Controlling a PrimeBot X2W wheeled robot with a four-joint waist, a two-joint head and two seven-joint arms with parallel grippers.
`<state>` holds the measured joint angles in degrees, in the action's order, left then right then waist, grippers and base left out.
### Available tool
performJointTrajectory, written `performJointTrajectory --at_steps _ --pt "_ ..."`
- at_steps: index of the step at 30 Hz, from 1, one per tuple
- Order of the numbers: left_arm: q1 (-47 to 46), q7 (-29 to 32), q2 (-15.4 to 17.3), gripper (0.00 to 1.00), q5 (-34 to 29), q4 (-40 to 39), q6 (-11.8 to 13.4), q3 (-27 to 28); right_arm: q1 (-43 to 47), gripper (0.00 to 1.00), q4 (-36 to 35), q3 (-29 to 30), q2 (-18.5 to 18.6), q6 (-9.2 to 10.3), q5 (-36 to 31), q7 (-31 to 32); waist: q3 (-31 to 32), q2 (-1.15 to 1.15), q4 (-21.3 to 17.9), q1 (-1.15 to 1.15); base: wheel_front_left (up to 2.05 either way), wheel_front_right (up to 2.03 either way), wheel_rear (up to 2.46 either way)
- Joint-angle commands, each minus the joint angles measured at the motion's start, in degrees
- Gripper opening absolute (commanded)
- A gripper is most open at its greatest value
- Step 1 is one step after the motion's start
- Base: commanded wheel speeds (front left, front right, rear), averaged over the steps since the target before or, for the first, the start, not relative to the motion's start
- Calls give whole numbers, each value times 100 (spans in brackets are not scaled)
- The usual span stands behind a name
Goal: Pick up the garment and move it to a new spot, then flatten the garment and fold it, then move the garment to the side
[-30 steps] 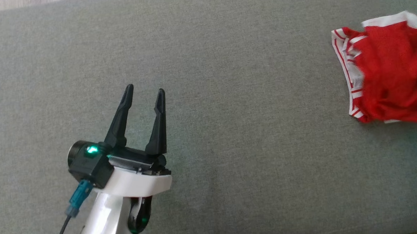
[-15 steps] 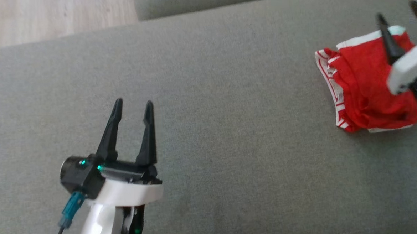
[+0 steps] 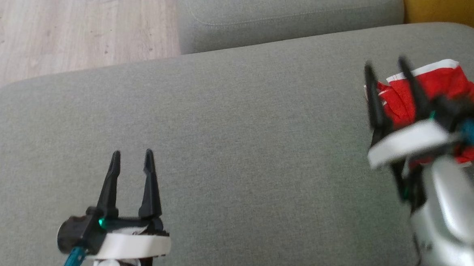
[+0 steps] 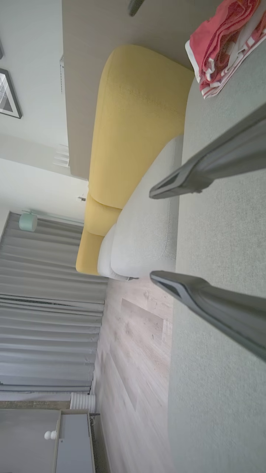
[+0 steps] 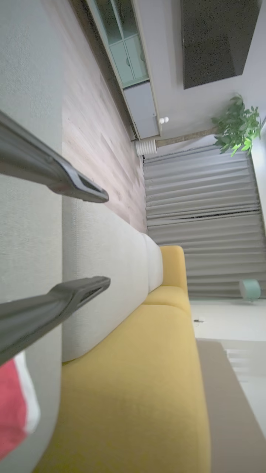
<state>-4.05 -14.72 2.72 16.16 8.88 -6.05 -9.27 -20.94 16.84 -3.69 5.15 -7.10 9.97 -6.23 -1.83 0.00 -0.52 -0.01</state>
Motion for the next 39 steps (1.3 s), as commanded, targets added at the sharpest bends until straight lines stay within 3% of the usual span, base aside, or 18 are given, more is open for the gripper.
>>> performJointTrajectory --at_steps 1,7,12,38,39 --pt "-108 -28 25 100 -46 -173 8 275 190 100 -236 -67 -128 -39 -57 -180 38 0 27 1 0 0 0" --pt "150 -28 18 100 -9 -36 25 411 1161 100 -152 -186 -223 -39 -65 -776 166 0 70 1 0 0 0" --pt "309 -28 17 100 -27 -89 11 411 1587 100 -110 -317 -225 -39 47 -869 218 0 63 1 0 0 0" --pt "472 -28 16 100 230 -190 -31 450 1742 100 -416 -388 -227 -39 53 -876 272 0 1 1 0 0 0" --pt "666 0 2 0 212 -15 -5 256 1831 0 -224 -249 -216 0 54 -799 272 0 1 1 0 0 0"
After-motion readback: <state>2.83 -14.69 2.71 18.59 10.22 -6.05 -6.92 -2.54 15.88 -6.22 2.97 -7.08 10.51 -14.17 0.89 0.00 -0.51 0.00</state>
